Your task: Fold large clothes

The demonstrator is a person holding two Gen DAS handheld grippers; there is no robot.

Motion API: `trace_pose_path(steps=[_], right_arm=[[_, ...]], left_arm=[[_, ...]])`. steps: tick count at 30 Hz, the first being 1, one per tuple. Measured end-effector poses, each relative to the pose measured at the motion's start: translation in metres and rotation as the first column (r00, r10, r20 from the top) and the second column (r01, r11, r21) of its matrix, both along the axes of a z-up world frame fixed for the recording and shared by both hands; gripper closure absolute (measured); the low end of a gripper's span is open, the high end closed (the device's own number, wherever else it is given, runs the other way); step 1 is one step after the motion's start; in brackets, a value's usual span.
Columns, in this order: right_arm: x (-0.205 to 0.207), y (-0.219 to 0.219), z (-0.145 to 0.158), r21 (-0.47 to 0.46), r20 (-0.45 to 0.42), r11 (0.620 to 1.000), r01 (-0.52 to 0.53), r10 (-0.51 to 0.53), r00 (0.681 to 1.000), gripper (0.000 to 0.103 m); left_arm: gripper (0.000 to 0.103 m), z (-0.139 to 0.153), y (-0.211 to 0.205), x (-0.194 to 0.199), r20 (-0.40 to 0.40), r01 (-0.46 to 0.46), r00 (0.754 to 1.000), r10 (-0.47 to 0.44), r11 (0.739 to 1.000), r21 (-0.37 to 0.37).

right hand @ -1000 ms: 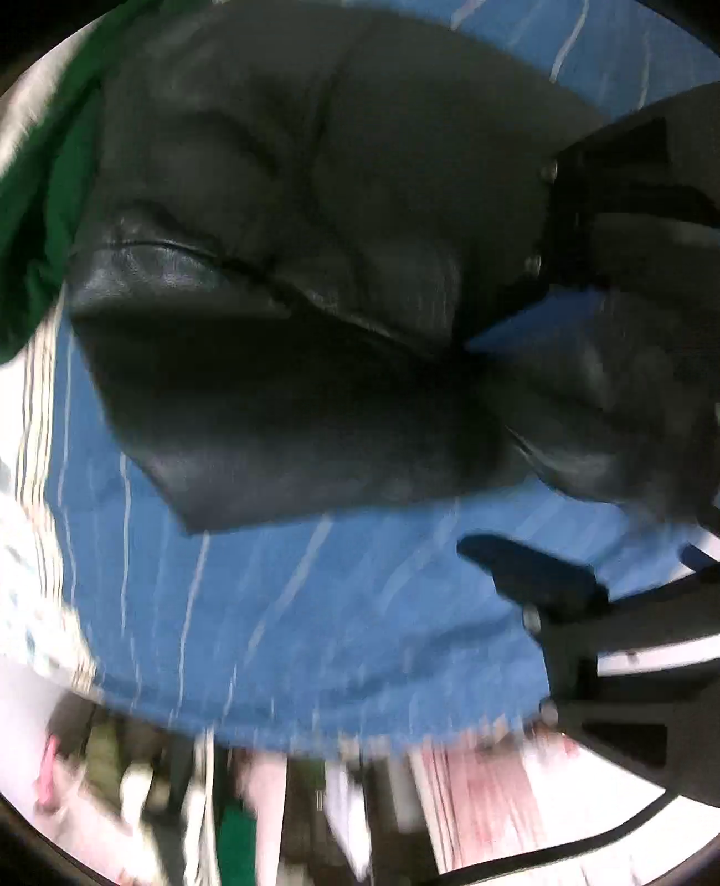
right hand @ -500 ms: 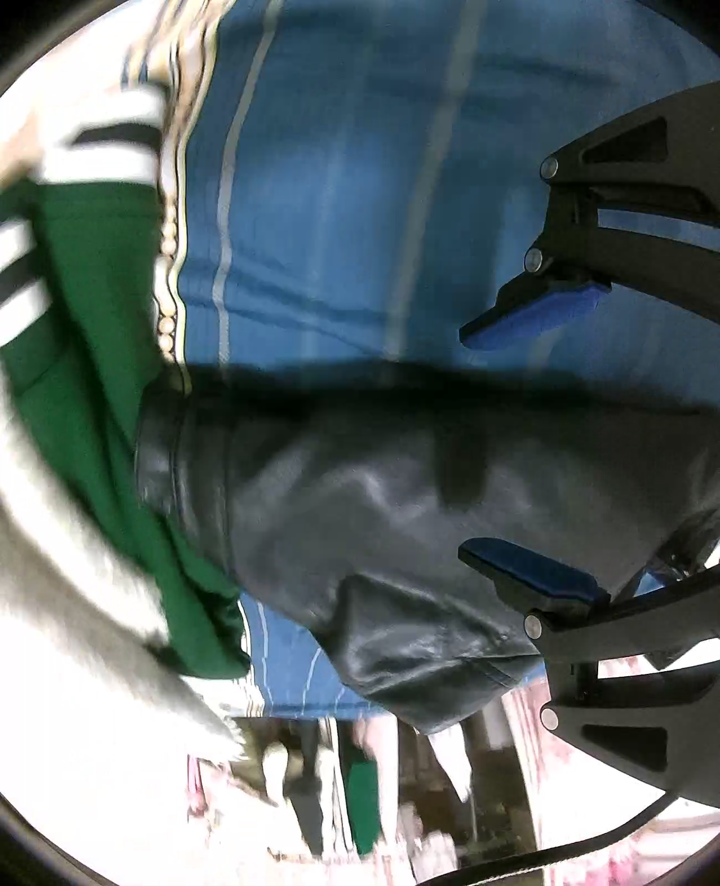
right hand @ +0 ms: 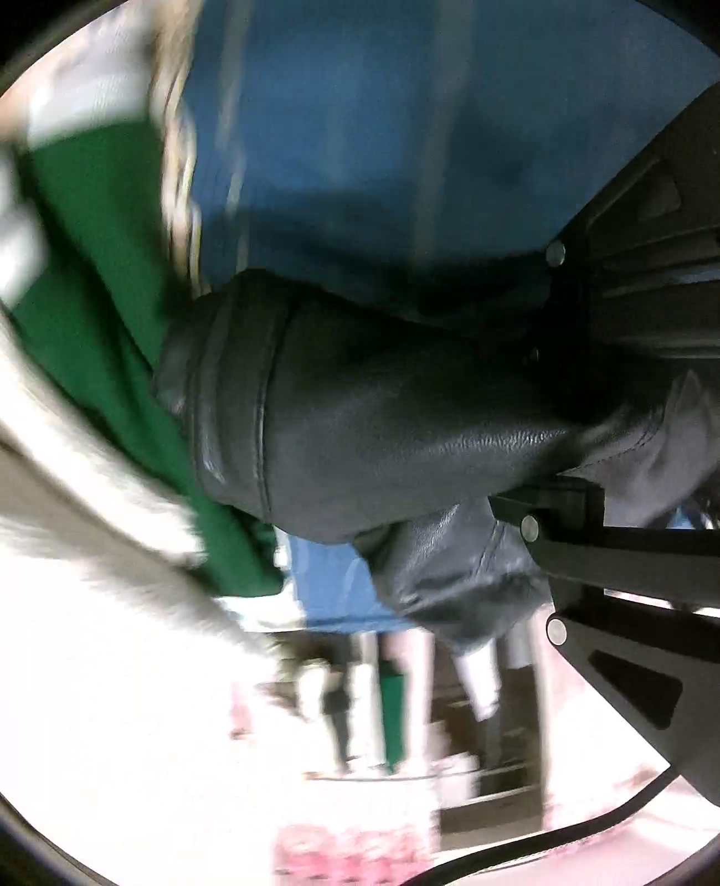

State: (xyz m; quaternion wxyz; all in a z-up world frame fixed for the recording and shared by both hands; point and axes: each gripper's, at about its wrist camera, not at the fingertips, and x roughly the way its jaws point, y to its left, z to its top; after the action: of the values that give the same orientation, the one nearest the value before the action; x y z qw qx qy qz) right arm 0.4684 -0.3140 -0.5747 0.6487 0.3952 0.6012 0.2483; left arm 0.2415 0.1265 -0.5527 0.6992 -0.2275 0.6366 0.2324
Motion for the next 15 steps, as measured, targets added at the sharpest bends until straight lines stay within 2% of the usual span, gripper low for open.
trace_pose_path(steps=[3, 4, 6, 9, 12, 14, 15], right_arm=[[-0.054, -0.065, 0.017, -0.008, -0.06, 0.982, 0.187, -0.187, 0.981, 0.085], [-0.085, -0.095, 0.024, -0.053, -0.084, 0.965, 0.258, -0.262, 0.962, 0.085], [-0.136, -0.142, 0.031, -0.145, -0.128, 0.931, 0.333, -0.352, 0.927, 0.085], [-0.212, -0.178, 0.031, -0.322, -0.22, 0.883, 0.342, -0.421, 0.88, 0.084], [-0.251, -0.191, 0.016, -0.444, -0.313, 0.859, 0.256, -0.416, 0.854, 0.074], [-0.263, -0.192, 0.007, -0.435, -0.357, 0.866, 0.245, -0.416, 0.837, 0.063], [-0.264, -0.197, 0.01, -0.431, -0.36, 0.868, 0.248, -0.418, 0.834, 0.05]], left_arm=[[0.0, 0.027, 0.015, -0.013, 0.034, -0.028, 0.999, 0.027, 0.998, 0.057], [0.0, 0.03, 0.02, -0.018, 0.031, -0.037, 0.999, 0.035, 0.996, 0.078], [0.0, 0.025, 0.031, -0.029, 0.002, -0.046, 0.999, 0.046, 0.991, 0.13], [0.0, -0.005, 0.041, -0.044, -0.07, -0.036, 0.996, 0.051, 0.979, 0.203], [0.0, -0.034, 0.044, -0.045, -0.092, -0.004, 0.995, 0.025, 0.976, 0.219], [0.0, -0.045, 0.044, -0.039, -0.085, 0.02, 0.996, 0.001, 0.969, 0.244], [0.0, -0.047, 0.044, -0.036, -0.076, 0.029, 0.997, -0.009, 0.966, 0.256]])
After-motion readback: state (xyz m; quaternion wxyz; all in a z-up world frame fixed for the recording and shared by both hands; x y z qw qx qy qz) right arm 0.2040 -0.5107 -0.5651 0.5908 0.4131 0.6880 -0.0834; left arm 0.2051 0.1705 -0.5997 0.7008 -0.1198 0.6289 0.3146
